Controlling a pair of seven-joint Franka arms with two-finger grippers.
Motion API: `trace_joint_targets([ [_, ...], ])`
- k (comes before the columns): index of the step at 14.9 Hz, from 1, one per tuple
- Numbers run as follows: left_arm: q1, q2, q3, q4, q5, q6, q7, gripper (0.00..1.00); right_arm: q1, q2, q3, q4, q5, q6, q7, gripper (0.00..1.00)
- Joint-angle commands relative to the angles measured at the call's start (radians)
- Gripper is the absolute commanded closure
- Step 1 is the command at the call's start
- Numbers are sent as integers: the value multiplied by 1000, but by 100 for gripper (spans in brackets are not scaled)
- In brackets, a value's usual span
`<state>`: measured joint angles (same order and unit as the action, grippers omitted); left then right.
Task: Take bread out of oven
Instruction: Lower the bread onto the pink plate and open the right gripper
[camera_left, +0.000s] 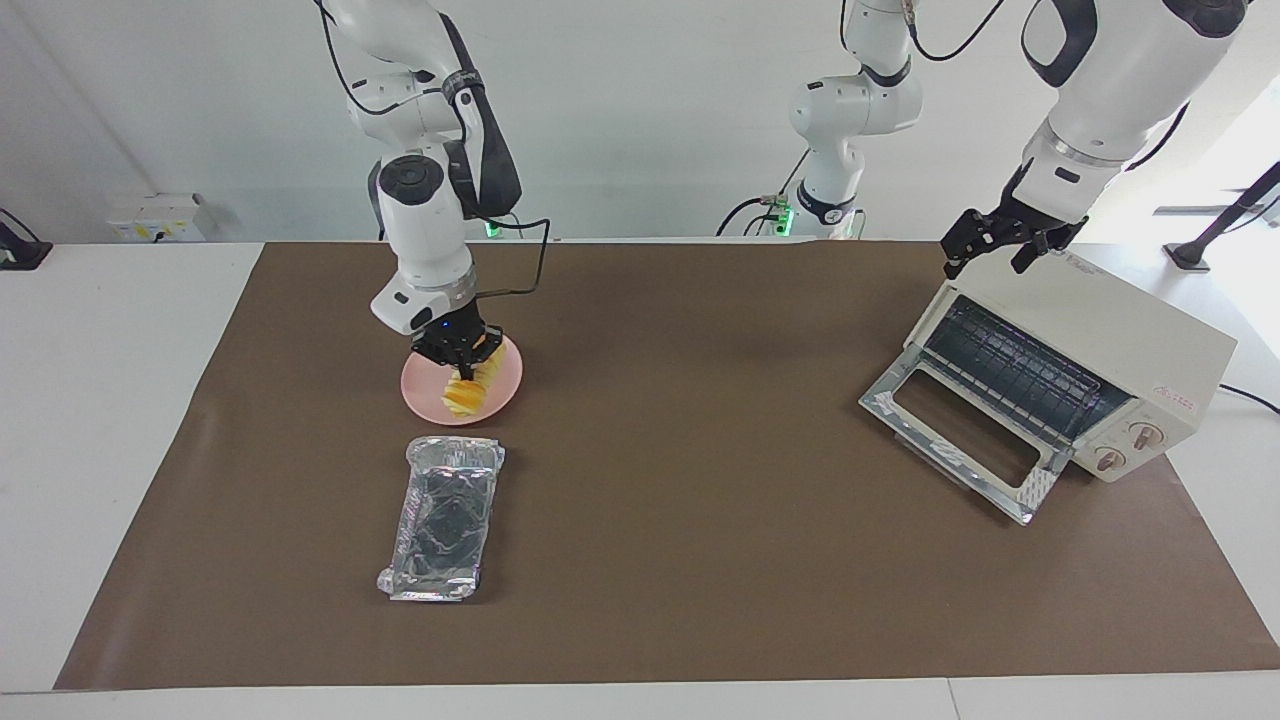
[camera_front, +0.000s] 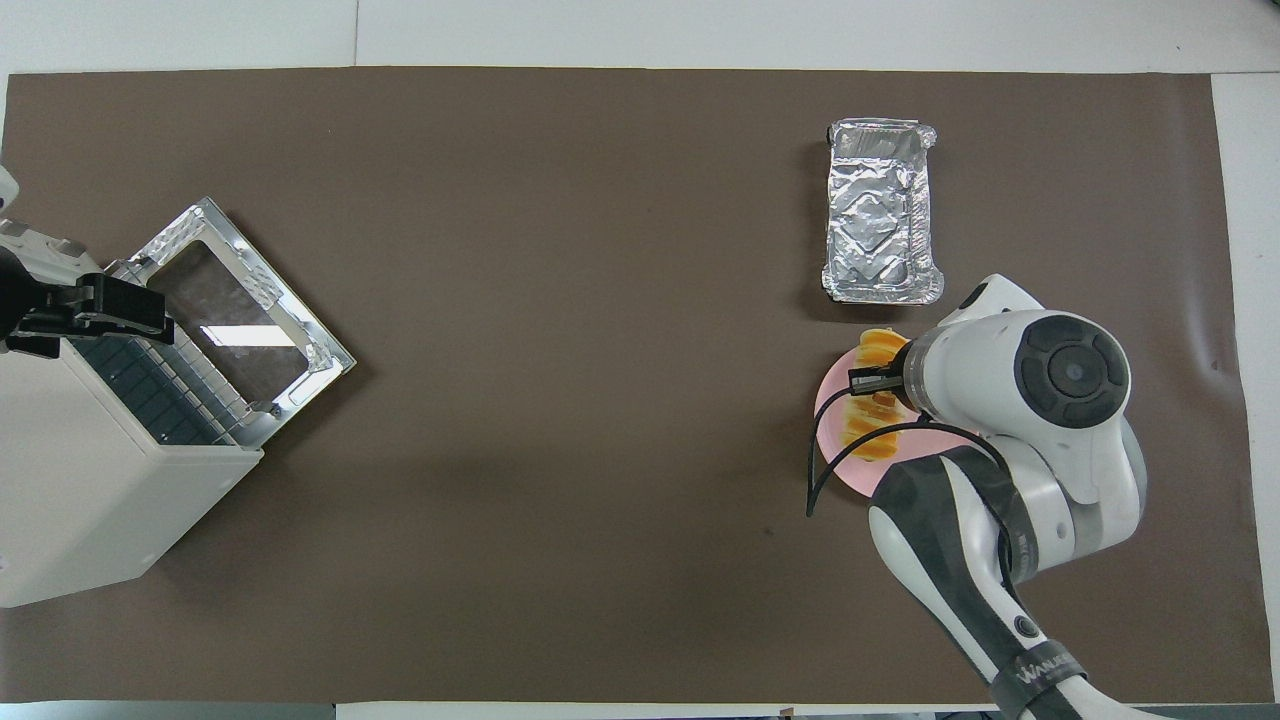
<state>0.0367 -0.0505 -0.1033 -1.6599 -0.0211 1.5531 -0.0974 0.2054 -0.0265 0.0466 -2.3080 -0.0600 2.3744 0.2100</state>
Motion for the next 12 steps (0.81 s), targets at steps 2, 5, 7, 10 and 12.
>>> trace_joint_targets([
  [2,3,-14,4,-6,-14,-7,1,0,-6,-33,-1,-90,12,95,6,100],
  [5,5,-14,4,-6,-14,-7,1,0,-9,-30,-1,-125,12,153,6,100],
  [7,5,-14,4,-6,-14,-5,1,0,-11,-30,-1,-130,12,155,8,100],
  [10,5,-14,4,-6,-14,-5,1,0,-15,-30,-1,-126,12,146,6,23],
  [12,5,-14,4,-6,-14,-7,1,0,-17,-30,-1,-111,11,125,-4,0],
])
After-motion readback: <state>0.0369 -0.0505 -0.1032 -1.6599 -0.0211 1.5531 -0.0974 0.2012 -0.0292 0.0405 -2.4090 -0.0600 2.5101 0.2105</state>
